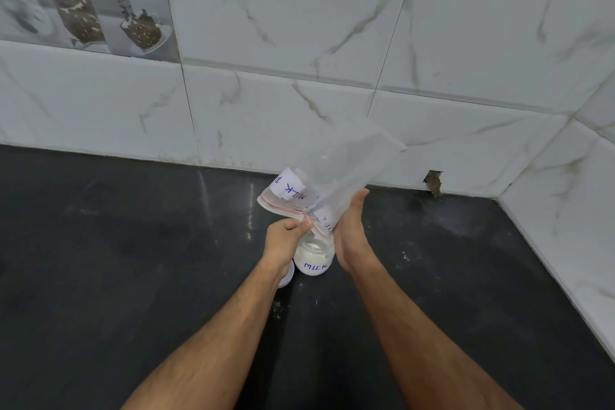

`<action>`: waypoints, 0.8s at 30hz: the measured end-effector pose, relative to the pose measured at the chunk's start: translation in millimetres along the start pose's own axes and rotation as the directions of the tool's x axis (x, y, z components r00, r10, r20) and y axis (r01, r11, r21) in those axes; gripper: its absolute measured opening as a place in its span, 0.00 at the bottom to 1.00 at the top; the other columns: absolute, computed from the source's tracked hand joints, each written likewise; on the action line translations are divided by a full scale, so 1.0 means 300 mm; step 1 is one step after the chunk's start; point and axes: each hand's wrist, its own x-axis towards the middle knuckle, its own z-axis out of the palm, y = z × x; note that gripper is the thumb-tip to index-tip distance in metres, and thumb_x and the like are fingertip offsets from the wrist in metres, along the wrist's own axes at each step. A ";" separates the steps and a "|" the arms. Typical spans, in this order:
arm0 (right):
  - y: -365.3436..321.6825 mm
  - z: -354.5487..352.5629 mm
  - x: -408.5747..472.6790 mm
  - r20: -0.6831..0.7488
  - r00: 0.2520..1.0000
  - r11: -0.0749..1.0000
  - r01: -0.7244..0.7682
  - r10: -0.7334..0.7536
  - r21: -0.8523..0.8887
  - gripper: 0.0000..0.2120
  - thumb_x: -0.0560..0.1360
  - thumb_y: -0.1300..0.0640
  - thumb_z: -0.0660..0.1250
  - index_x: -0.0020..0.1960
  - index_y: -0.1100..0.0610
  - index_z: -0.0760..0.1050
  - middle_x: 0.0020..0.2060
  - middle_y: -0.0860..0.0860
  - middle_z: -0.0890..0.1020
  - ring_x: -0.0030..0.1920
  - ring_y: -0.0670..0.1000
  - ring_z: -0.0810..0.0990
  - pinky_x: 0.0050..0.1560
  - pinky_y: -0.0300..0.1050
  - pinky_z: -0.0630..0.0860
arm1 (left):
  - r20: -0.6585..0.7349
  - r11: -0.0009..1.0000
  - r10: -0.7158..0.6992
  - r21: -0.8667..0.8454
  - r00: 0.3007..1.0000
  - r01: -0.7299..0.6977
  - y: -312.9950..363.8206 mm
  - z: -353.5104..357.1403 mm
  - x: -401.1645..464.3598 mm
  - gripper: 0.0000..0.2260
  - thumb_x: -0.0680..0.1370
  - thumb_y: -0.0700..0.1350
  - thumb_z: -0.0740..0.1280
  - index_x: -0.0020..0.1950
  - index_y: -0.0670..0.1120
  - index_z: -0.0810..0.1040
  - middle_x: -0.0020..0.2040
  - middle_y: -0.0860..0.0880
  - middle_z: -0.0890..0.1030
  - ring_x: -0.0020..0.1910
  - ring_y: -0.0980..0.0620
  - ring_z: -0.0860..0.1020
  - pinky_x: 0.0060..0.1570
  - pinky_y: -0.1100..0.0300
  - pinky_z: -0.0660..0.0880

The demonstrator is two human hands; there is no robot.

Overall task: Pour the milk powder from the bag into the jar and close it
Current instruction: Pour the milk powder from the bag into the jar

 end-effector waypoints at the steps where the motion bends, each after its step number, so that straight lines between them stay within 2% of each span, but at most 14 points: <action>1: 0.002 0.006 0.001 0.021 1.000 1.000 -0.007 0.007 -0.028 0.45 0.63 0.19 0.51 0.66 0.48 0.75 0.61 0.50 0.83 0.64 0.50 0.80 0.63 0.44 0.76 | 0.010 1.000 0.001 0.001 1.000 -0.001 0.001 0.002 -0.002 0.10 0.77 0.43 0.72 0.46 0.35 0.84 0.48 0.38 0.86 0.46 0.49 0.83 0.55 0.53 0.78; 4: 0.010 -0.005 0.011 -0.029 1.000 0.999 -0.010 0.009 -0.047 0.50 0.62 0.18 0.55 0.70 0.52 0.73 0.63 0.53 0.82 0.64 0.52 0.80 0.64 0.49 0.76 | 0.011 1.000 0.028 0.002 1.000 -0.028 0.006 0.005 -0.006 0.11 0.76 0.42 0.72 0.41 0.34 0.83 0.42 0.39 0.84 0.42 0.50 0.80 0.49 0.55 0.77; 6: -0.002 -0.014 0.014 -0.096 0.995 1.000 0.013 -0.012 0.005 0.44 0.66 0.21 0.51 0.68 0.50 0.73 0.62 0.50 0.82 0.62 0.47 0.81 0.61 0.44 0.77 | -0.003 0.999 0.039 -0.006 0.999 -0.039 0.008 0.000 -0.004 0.12 0.76 0.41 0.72 0.43 0.31 0.82 0.41 0.41 0.83 0.42 0.51 0.79 0.47 0.57 0.76; 8: -0.001 -0.015 0.017 -0.033 0.999 0.999 -0.004 0.005 0.032 0.39 0.68 0.25 0.46 0.63 0.47 0.75 0.58 0.47 0.84 0.59 0.44 0.82 0.58 0.39 0.77 | -0.009 1.000 0.027 -0.004 1.000 -0.027 0.005 -0.003 0.000 0.13 0.76 0.42 0.72 0.45 0.31 0.82 0.43 0.40 0.83 0.43 0.51 0.79 0.48 0.57 0.77; 9: 0.000 -0.012 0.015 0.015 1.000 1.000 -0.026 0.025 0.012 0.39 0.67 0.24 0.45 0.63 0.47 0.75 0.58 0.47 0.84 0.60 0.45 0.82 0.61 0.41 0.76 | -0.006 1.000 0.017 -0.001 1.000 -0.017 0.001 -0.004 0.002 0.12 0.76 0.43 0.72 0.45 0.32 0.83 0.44 0.39 0.84 0.43 0.51 0.80 0.50 0.56 0.77; 10: 0.001 -0.010 0.011 0.005 1.000 1.000 -0.025 0.025 -0.019 0.42 0.66 0.22 0.47 0.65 0.48 0.75 0.60 0.48 0.83 0.62 0.47 0.81 0.63 0.44 0.75 | -0.002 1.000 0.012 0.003 1.000 -0.012 0.000 -0.004 0.000 0.11 0.77 0.42 0.72 0.45 0.34 0.84 0.44 0.40 0.85 0.44 0.52 0.81 0.51 0.56 0.78; 12: 0.007 -0.014 0.017 -0.083 0.996 1.000 -0.017 0.016 -0.012 0.47 0.66 0.19 0.50 0.70 0.50 0.73 0.64 0.50 0.82 0.65 0.49 0.79 0.66 0.46 0.74 | -0.006 1.000 0.017 0.002 1.000 -0.017 0.002 -0.003 -0.004 0.08 0.77 0.41 0.72 0.45 0.36 0.85 0.43 0.44 0.86 0.43 0.54 0.82 0.48 0.62 0.79; 14: 0.000 -0.024 0.020 -0.140 0.990 1.000 -0.002 0.003 0.007 0.44 0.69 0.21 0.48 0.69 0.50 0.73 0.63 0.49 0.82 0.65 0.48 0.79 0.63 0.43 0.75 | -0.011 1.000 0.024 0.010 1.000 -0.024 0.000 -0.006 -0.002 0.08 0.76 0.41 0.72 0.46 0.35 0.85 0.43 0.45 0.86 0.43 0.56 0.82 0.47 0.64 0.78; 17: -0.009 -0.027 0.023 0.006 0.998 0.998 -0.055 0.055 0.037 0.38 0.69 0.26 0.47 0.64 0.49 0.76 0.59 0.50 0.84 0.60 0.49 0.82 0.63 0.45 0.77 | 0.017 1.000 0.018 0.017 1.000 -0.018 0.008 -0.004 -0.007 0.08 0.77 0.42 0.72 0.46 0.36 0.85 0.44 0.45 0.87 0.44 0.55 0.83 0.49 0.63 0.79; 20: -0.003 -0.035 0.032 -0.077 0.997 0.996 -0.025 0.032 0.085 0.41 0.69 0.24 0.50 0.67 0.52 0.74 0.62 0.52 0.82 0.62 0.50 0.82 0.64 0.47 0.76 | 0.007 0.999 0.021 0.028 1.000 -0.021 0.014 0.001 -0.009 0.08 0.77 0.40 0.71 0.39 0.40 0.84 0.35 0.53 0.85 0.37 0.62 0.81 0.42 0.69 0.77; 21: -0.003 -0.036 0.031 -0.064 0.997 0.995 -0.035 0.041 0.092 0.42 0.69 0.24 0.51 0.68 0.53 0.74 0.63 0.54 0.82 0.63 0.51 0.81 0.65 0.48 0.76 | -0.001 0.999 0.025 0.028 1.000 -0.025 0.016 0.002 -0.009 0.09 0.77 0.40 0.71 0.37 0.41 0.83 0.33 0.55 0.84 0.35 0.63 0.80 0.40 0.69 0.76; 24: 0.002 -0.039 0.023 -0.038 0.999 0.998 -0.032 0.034 0.053 0.39 0.71 0.27 0.56 0.69 0.55 0.74 0.63 0.55 0.82 0.63 0.54 0.81 0.67 0.54 0.74 | 0.012 0.999 0.021 0.034 1.000 -0.021 0.019 0.002 -0.008 0.07 0.77 0.41 0.71 0.43 0.38 0.85 0.39 0.50 0.86 0.39 0.61 0.82 0.42 0.69 0.77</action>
